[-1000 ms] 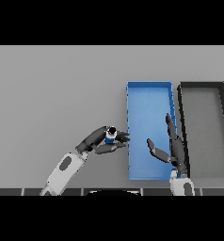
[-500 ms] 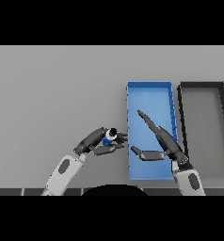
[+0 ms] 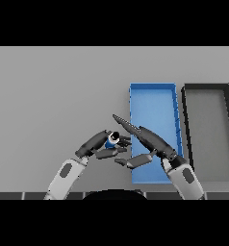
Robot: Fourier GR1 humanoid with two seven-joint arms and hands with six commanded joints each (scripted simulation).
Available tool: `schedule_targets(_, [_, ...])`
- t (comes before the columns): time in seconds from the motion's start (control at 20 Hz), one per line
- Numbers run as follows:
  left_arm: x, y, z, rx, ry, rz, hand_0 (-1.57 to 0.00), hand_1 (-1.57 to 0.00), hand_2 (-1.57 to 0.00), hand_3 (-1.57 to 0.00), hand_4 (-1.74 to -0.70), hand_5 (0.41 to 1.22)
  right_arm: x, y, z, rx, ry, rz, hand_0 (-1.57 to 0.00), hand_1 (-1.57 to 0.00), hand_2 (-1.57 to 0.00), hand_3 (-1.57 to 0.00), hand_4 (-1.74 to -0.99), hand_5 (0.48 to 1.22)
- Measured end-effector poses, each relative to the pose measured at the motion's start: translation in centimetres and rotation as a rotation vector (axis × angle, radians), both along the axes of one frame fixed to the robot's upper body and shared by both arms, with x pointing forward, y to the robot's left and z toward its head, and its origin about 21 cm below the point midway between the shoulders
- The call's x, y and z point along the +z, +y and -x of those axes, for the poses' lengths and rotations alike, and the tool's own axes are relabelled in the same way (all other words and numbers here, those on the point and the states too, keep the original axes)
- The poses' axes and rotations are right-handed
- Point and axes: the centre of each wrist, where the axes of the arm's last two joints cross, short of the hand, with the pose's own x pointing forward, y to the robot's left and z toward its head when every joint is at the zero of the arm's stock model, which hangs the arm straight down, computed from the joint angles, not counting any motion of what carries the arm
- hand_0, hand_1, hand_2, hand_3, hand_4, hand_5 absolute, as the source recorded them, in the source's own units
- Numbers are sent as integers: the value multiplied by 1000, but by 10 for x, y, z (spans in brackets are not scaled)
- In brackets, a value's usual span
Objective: Pick up the blue pipe and place it into the blue bin.
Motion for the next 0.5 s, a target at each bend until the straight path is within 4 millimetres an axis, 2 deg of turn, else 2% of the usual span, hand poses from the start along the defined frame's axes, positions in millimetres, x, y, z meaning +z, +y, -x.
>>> schedule_targets(0.25, [0,-1,-5,-33,21,29,-1571,-1571,-1571,-1571,-1468,1221,9,31,-16,91,20,50,1,1,1,1,-1200,514])
schedule_targets(0.4, [-5,1,-4,-51,22,27,-1571,-1571,-1571,-1571,-1456,1221,13,40,-24,124,27,62,1,-32,-54,-6,-1215,513])
schedule_targets(0.45, [-5,4,-4,-47,16,34,-1571,-1571,-1571,-1571,-1460,1221,14,45,-28,135,35,70,-24,-108,-130,-49,-1222,517])
schedule_targets(0.5, [-5,4,-7,-47,20,38,-1571,-1571,-1571,-1571,-1515,1221,15,47,-29,147,39,70,-166,-241,-249,-143,-1255,519])
